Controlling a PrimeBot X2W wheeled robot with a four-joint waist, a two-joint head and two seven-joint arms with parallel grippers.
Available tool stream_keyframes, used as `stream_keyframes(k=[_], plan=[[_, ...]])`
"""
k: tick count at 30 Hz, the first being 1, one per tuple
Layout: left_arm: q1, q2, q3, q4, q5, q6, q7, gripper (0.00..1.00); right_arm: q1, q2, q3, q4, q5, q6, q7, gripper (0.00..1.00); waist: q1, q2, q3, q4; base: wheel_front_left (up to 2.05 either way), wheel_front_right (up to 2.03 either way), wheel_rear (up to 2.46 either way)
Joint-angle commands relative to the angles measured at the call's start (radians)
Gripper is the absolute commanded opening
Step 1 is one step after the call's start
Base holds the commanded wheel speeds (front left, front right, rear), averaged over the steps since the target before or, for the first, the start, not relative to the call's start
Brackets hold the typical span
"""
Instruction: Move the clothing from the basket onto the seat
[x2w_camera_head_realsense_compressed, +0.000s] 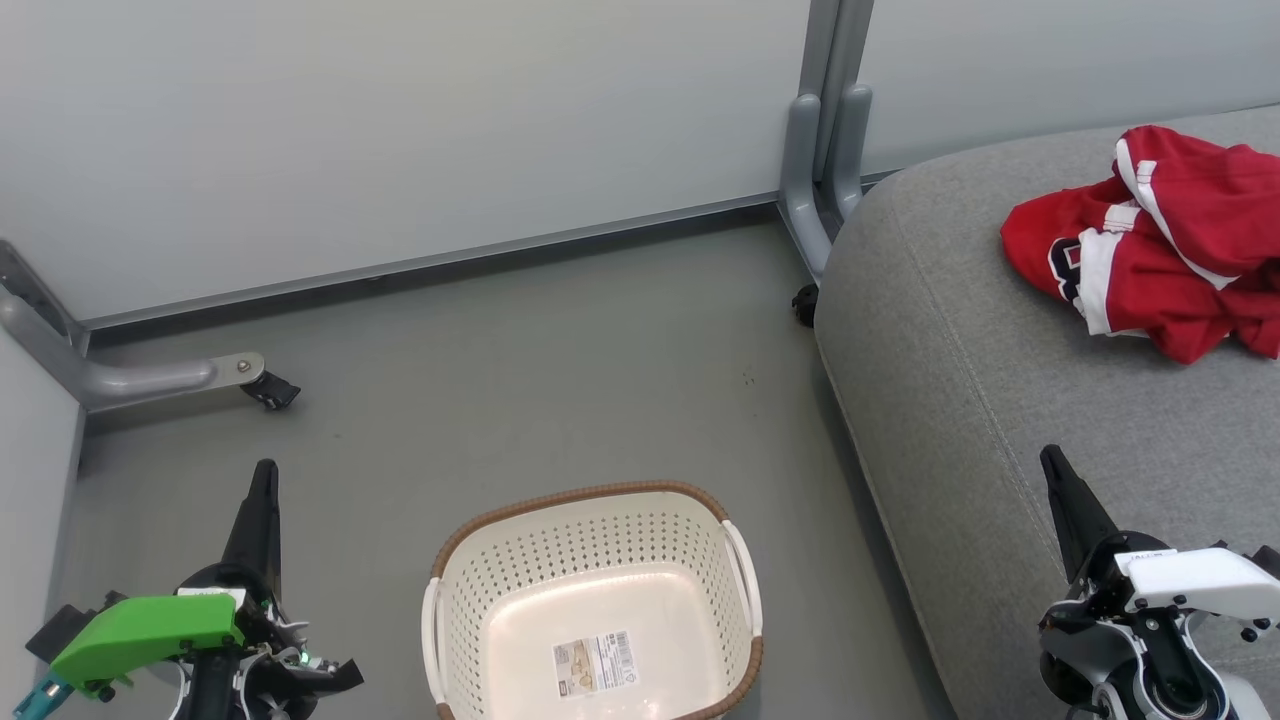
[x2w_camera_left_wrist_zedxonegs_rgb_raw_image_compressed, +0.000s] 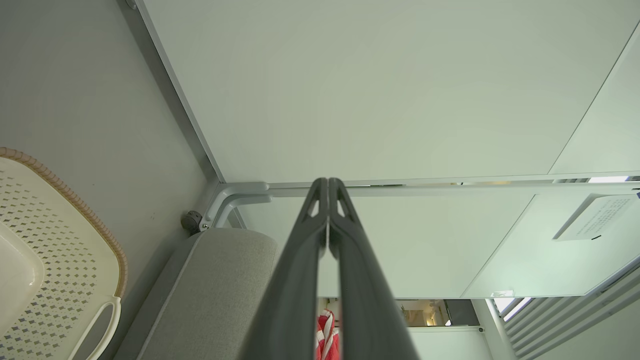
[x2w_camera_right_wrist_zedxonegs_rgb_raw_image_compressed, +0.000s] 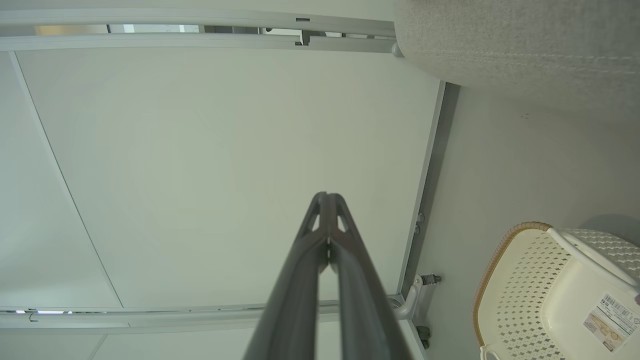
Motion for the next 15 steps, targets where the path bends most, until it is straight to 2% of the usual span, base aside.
stream_keyframes(k=[1,15], plan=[[-0.011,0.000,0.003,0.001,0.001,-0.004,0.005,0.00,-0.008,-0.004,-0.003,0.002,0.002,0.000,0.004,0.00,0.0000,0.0000,0.000,0.000,0.00,0.00,0.00],[-0.011,0.000,0.003,0.001,0.001,-0.004,0.005,0.00,-0.008,-0.004,-0.003,0.002,0.002,0.000,0.004,0.00,0.0000,0.0000,0.000,0.000,0.00,0.00,0.00]])
